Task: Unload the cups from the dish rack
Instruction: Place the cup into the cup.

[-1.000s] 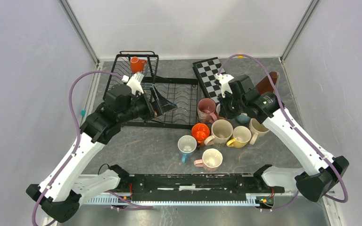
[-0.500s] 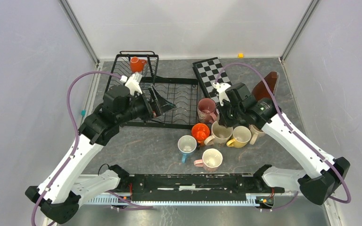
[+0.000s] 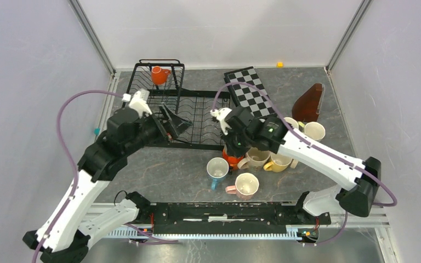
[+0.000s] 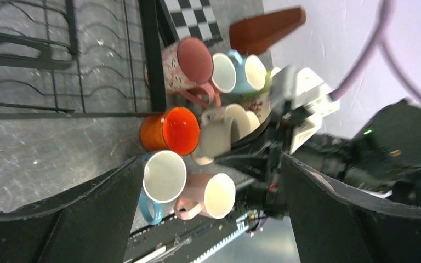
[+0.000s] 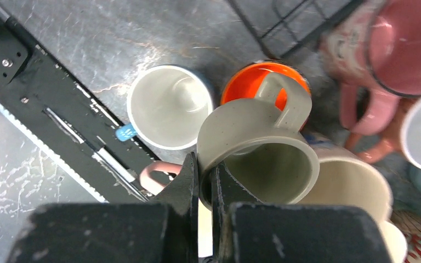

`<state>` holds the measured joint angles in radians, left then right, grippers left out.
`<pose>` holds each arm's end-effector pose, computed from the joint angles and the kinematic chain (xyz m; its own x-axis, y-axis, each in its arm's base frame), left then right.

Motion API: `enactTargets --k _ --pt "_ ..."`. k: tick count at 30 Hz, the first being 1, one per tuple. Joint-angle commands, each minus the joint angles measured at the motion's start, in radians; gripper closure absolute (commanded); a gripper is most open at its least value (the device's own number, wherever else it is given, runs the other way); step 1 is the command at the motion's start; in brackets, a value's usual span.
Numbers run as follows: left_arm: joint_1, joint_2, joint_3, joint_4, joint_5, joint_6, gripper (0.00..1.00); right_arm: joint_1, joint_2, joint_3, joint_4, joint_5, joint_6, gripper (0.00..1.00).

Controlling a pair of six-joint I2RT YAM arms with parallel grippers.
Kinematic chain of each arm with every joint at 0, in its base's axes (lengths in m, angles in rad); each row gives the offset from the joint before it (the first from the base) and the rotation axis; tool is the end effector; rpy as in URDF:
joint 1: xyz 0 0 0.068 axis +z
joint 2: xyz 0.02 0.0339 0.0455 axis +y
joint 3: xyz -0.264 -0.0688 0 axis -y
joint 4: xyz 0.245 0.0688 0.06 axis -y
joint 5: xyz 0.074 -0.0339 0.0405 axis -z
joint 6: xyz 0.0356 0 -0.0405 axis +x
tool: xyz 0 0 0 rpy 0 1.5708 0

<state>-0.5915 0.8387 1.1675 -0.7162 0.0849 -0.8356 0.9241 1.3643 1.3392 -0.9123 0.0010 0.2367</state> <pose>0.1290 -0.0903 0.4044 -0.6708 -0.4397 -0.5973 0.1838 0.6817 -0.7082 0.1670 0.2212 0.3374 -0.6592 -0.4839 -0.5756 -0.6616 0.7371 0.1380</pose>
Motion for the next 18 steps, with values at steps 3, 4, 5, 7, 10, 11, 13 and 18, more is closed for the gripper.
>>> enactTargets --k 3,4,5,7,10,11,13,18 --pt "-0.003 -0.097 0.131 -0.063 -0.213 0.049 0.00 0.097 0.046 0.020 0.107 0.001 0.069 1.00" --pt "-0.002 -0.101 0.139 -0.063 -0.221 0.049 0.00 0.113 0.054 0.018 0.116 0.001 0.075 1.00" --pt "-0.002 -0.105 0.143 -0.064 -0.224 0.050 0.00 0.131 0.063 0.013 0.127 0.001 0.084 1.00" --pt "-0.003 -0.108 0.149 -0.064 -0.226 0.051 0.00 0.164 0.082 0.005 0.145 0.001 0.096 1.00" --pt "-0.002 -0.106 0.151 -0.064 -0.222 0.052 0.00 0.196 0.098 -0.010 0.162 0.001 0.109 1.00" --pt "-0.003 -0.105 0.149 -0.063 -0.221 0.050 0.00 0.200 0.097 -0.019 0.168 0.002 0.114 1.00" --pt "-0.002 -0.104 0.150 -0.063 -0.218 0.050 0.00 0.209 0.093 -0.037 0.184 0.004 0.123 1.00" --pt "-0.002 -0.103 0.152 -0.064 -0.214 0.052 0.00 0.234 0.099 -0.098 0.229 0.003 0.138 1.00"
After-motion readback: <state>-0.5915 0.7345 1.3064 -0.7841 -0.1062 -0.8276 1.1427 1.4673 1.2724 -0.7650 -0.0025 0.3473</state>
